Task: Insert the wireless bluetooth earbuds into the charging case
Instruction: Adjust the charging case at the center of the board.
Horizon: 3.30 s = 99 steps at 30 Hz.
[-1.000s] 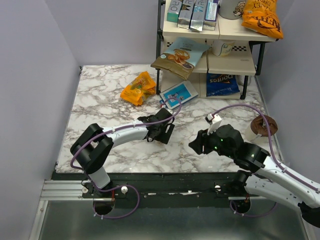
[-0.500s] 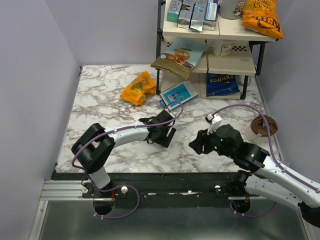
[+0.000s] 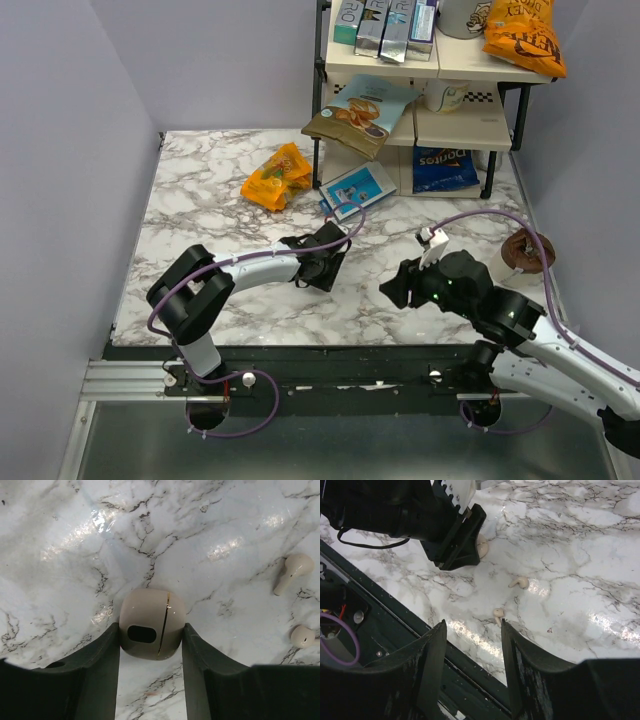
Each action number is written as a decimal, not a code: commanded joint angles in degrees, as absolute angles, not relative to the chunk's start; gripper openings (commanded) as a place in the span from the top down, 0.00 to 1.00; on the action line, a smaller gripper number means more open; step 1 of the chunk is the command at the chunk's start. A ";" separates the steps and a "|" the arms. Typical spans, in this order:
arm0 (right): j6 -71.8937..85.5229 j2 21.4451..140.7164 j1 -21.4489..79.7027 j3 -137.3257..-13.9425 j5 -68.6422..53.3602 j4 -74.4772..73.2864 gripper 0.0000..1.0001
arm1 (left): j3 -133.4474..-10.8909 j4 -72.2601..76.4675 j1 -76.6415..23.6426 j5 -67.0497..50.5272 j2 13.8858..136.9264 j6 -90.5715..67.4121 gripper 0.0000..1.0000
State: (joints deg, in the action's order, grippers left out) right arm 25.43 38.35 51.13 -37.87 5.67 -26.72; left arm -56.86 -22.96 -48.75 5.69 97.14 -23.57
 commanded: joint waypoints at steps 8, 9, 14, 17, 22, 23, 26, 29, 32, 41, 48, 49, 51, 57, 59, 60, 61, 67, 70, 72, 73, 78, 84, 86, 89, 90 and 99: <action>27.77 36.65 50.89 -39.38 6.68 -27.33 0.44 | -65.36 -36.63 -49.04 15.65 102.28 -74.94 1.00; 27.77 36.65 50.98 -39.46 6.51 -27.25 0.44 | -67.04 -39.26 -49.04 15.21 103.61 -78.89 1.00; 27.60 35.42 50.89 -39.11 6.42 -27.42 0.44 | -71.56 -46.50 -49.65 17.92 107.32 -91.20 1.00; 27.77 34.63 50.98 -38.50 6.85 -27.60 0.44 | -69.79 -45.96 -50.97 21.79 105.56 -97.88 1.00; 27.69 34.54 50.89 -37.71 6.86 -27.51 0.44 | -70.49 -46.23 -51.15 22.59 107.31 -99.41 0.69; 27.51 34.45 50.98 -37.71 6.94 -27.60 0.44 | -70.75 -46.06 -51.15 22.07 108.18 -99.23 0.63; 27.25 34.10 50.98 -37.53 7.21 -27.68 0.44 | -70.49 -45.18 -51.15 21.62 108.63 -98.18 0.51; 26.98 33.58 50.98 -37.35 7.73 -27.86 0.44 | -70.05 -44.82 -51.15 21.45 108.46 -97.39 0.37; 26.89 33.58 50.98 -37.27 8.17 -28.21 0.44 | -71.63 -46.75 -51.15 21.88 108.46 -96.59 0.21; 26.72 32.00 50.98 -37.88 8.87 -29.53 0.44 | -75.05 -51.31 -51.15 27.83 103.47 -92.91 0.06; 23.56 29.00 50.89 -38.23 9.84 -30.94 0.44 | -74.12 -48.55 -49.92 33.42 92.76 -56.76 0.01; 23.29 28.83 50.98 -37.97 9.84 -30.85 0.44 | -72.44 -45.56 -49.92 31.31 91.25 -43.64 0.01; 23.12 29.44 50.98 -37.53 9.41 -30.41 0.44 | -65.70 -36.16 -50.01 19.08 86.34 -28.82 0.01; 23.29 31.90 50.89 -37.27 6.86 -27.87 0.44 | -62.22 -37.17 -50.01 -1.57 89.45 -0.98 0.01; 23.73 32.60 50.98 -37.27 5.63 -26.73 0.44 | -62.66 -35.96 -49.92 -1.85 91.83 1.21 0.01; 23.90 33.13 50.98 -37.35 5.02 -26.54 0.44 | -63.10 -34.90 -49.57 -0.80 93.93 1.32 0.01; 24.52 34.18 50.89 -37.53 5.01 -26.46 0.45 | -63.37 -33.50 -48.70 1.47 94.74 0.62 0.01; 28.38 37.70 50.89 -36.66 8.17 -25.67 0.45 | -58.55 -23.57 -41.84 -1.32 89.14 -7.72 0.05; 32.32 40.42 50.98 -35.07 10.81 -21.46 0.46 | -55.12 -19.87 -40.70 -0.89 84.21 -11.15 0.07; 34.35 44.18 50.98 -33.49 11.60 -16.98 0.51 | -52.31 -16.27 -40.43 -0.44 80.36 -16.24 0.12; 36.11 45.69 50.89 -33.23 11.25 -15.40 0.56 | -51.42 -15.39 -40.34 1.47 79.29 -18.17 0.16; 39.72 57.81 50.63 -35.94 8.36 -8.36 0.82 | -44.49 -10.29 -40.43 7.28 75.07 -30.12 0.56; 39.81 73.55 48.17 -40.07 6.07 -5.45 0.95 | -41.22 -6.42 -40.61 13.79 78.47 -35.76 0.93; 39.55 77.58 47.29 -40.25 4.93 -2.66 0.99 | -41.48 -6.24 -40.78 15.20 80.32 -36.65 0.97; 38.85 81.72 47.11 -41.57 3.52 -0.44 0.99 | -41.14 -4.23 -41.66 15.73 82.96 -37.00 1.00; 38.67 82.70 47.11 -41.92 3.08 -0.44 0.99 | -40.96 -3.52 -41.83 15.47 83.40 -37.00 1.00; 36.91 92.37 45.53 -49.47 1.41 1.23 0.99 | -42.63 -0.26 -43.77 13.71 90.52 -38.58 1.00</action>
